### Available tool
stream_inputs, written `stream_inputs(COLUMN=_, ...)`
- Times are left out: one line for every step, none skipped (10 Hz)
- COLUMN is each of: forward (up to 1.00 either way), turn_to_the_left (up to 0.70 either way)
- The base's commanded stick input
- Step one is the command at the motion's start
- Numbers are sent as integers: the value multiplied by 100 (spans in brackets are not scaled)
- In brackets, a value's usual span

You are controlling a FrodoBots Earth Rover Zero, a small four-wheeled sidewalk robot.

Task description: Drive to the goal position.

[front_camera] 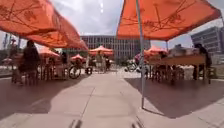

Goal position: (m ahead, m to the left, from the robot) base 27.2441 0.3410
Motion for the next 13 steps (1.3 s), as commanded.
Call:
stream_inputs(forward=85, turn_to_the_left=-2)
stream_inputs(forward=85, turn_to_the_left=-6)
stream_inputs(forward=85, turn_to_the_left=-29)
stream_inputs(forward=85, turn_to_the_left=-10)
stream_inputs(forward=85, turn_to_the_left=-1)
stream_inputs(forward=85, turn_to_the_left=-1)
stream_inputs(forward=85, turn_to_the_left=-1)
stream_inputs(forward=85, turn_to_the_left=-1)
stream_inputs(forward=85, turn_to_the_left=-1)
stream_inputs(forward=85, turn_to_the_left=-1)
stream_inputs(forward=85, turn_to_the_left=-12)
stream_inputs(forward=85, turn_to_the_left=-30)
stream_inputs(forward=85, turn_to_the_left=-1)
